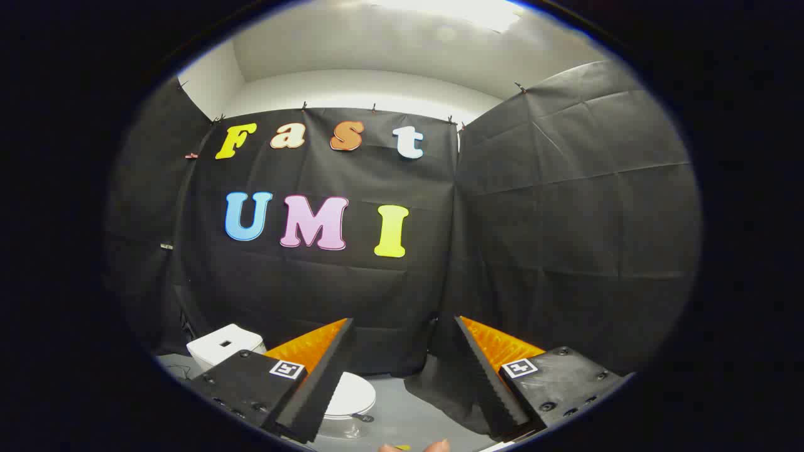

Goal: Open the toilet lid.

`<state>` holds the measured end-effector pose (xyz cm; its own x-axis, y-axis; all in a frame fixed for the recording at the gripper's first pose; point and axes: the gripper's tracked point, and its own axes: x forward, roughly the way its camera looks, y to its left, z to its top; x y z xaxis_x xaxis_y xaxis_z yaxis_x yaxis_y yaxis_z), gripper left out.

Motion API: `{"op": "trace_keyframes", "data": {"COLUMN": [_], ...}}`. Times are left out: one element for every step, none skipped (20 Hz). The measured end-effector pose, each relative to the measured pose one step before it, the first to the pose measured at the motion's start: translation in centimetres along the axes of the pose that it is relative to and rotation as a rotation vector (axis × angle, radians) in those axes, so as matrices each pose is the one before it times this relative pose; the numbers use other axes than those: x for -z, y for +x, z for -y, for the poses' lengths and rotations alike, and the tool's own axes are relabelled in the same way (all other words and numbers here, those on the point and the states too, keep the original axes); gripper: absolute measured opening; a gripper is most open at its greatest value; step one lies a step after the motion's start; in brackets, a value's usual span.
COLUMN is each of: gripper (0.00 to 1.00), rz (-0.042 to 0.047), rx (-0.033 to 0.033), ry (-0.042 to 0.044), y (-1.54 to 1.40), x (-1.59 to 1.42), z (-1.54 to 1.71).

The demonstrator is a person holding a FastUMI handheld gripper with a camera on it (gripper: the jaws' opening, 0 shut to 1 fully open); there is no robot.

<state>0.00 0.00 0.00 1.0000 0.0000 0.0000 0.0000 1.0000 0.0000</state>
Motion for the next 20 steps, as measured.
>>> {"op": "trace_keyframes", "data": {"gripper": [0.98, 0.98, 0.98, 0.98, 0.98, 0.98, 0.98, 0.98, 0.98, 0.98, 0.98, 0.98, 0.98, 0.98, 0.98, 0.98, 0.98, 0.98, 0.98, 0.98], "rz": [0.00093, 0.00311, -0.00047, -0.00067, -0.00134, 0.00033, 0.00204, 0.00248, 0.00137, 0.00194, -0.00022, -0.00359, -0.00219, -0.00211, -0.00044, 0.00153, 0.00246, 0.00207, 0.00315, 0.00549], "rx": [-0.00040, -0.00241, -0.00048, -0.00160, -0.00103, -0.00247, -0.00206, -0.00167, -0.00064, -0.00062, -0.00018, -0.00127, -0.00277, -0.00008, 0.00109, 0.00236, 0.00279, 0.00209, 0.00105, -0.00227], "ry": [0.00199, 0.00290, 0.00020, -0.00119, -0.00226, -0.00227, -0.00183, -0.00125, -0.00157, 0.00044, 0.00179, 0.00144, -0.00015, -0.00287, -0.00256, 0.00028, 0.00310, 0.00373, 0.00320, 0.00164], "y": [0.030, -0.032, 0.061, 0.043, -0.048, -0.043, -0.036, -0.073, -0.049, -0.001, 0.003, 0.081, -0.026, 0.034, 0.043, 0.056, 0.011, -0.008, 0.117, 0.149], "x": [0.023, -0.057, 0.113, 0.093, 0.063, -0.039, -0.060, -0.091, -0.031, -0.053, -0.004, 0.118, 0.120, 0.078, 0.006, -0.093, -0.069, -0.021, 0.066, -0.035], "z": [0.017, -0.129, -0.114, -0.044, -0.069, -0.116, -0.158, -0.086, -0.014, -0.001, -0.051, -0.060, -0.093, 0.017, -0.007, 0.150, 0.121, 0.021, 0.086, -0.085]}}
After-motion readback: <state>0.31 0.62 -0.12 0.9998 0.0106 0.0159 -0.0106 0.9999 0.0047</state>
